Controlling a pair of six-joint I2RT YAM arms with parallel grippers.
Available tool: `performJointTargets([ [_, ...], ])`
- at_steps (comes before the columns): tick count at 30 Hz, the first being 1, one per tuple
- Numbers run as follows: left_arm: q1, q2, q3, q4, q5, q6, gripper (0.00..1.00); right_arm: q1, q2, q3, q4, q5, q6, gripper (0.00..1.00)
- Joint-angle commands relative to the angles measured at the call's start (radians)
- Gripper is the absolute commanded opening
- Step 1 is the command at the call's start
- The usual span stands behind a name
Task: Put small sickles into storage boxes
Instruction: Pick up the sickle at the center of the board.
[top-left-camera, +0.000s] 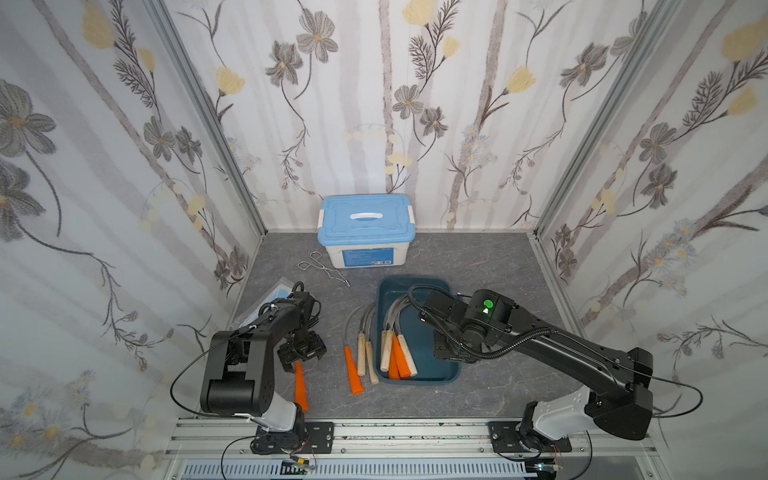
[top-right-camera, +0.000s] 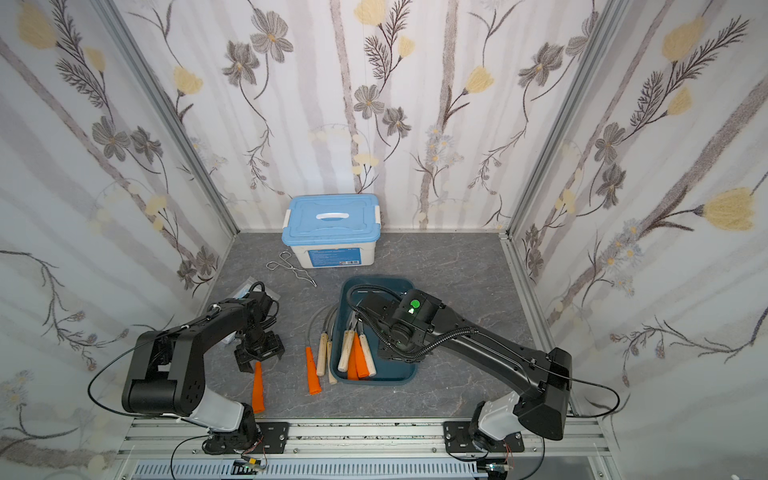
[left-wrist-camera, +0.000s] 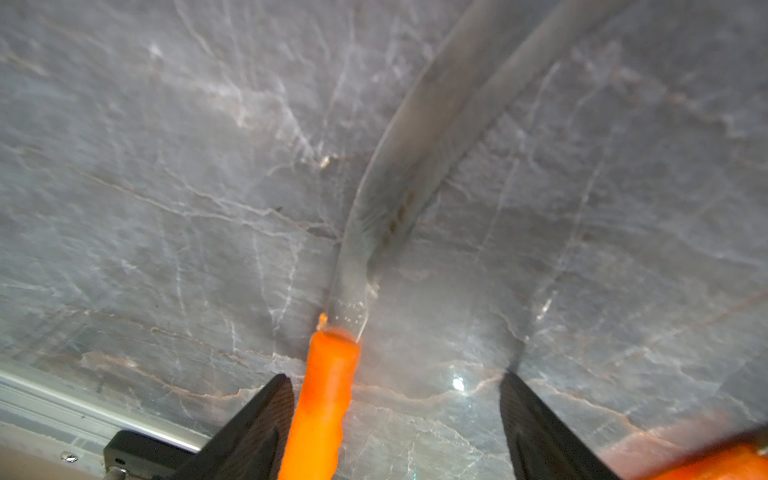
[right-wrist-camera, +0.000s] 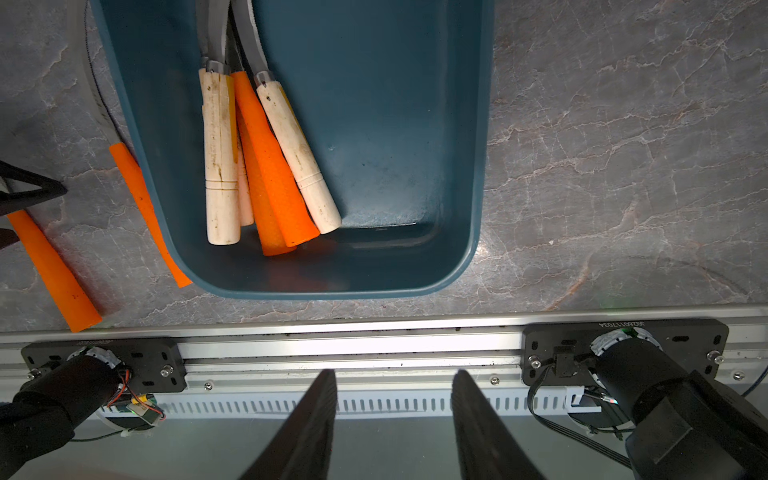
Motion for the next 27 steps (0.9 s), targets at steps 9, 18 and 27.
performJointTargets([
  [9,0.001,0.035,-0.011,0.003,-0.004,-0.004,0.6,0.001,-0.011,0.024,0.005,0.007,0.04,0.48],
  [18,0.001,0.012,-0.011,0.001,-0.005,-0.007,0.45,0.002,0.001,0.046,0.005,0.012,0.032,0.48],
  [27,0.002,0.017,-0.007,-0.003,-0.012,-0.001,0.29,0.016,0.035,0.102,0.005,0.04,0.054,0.48],
])
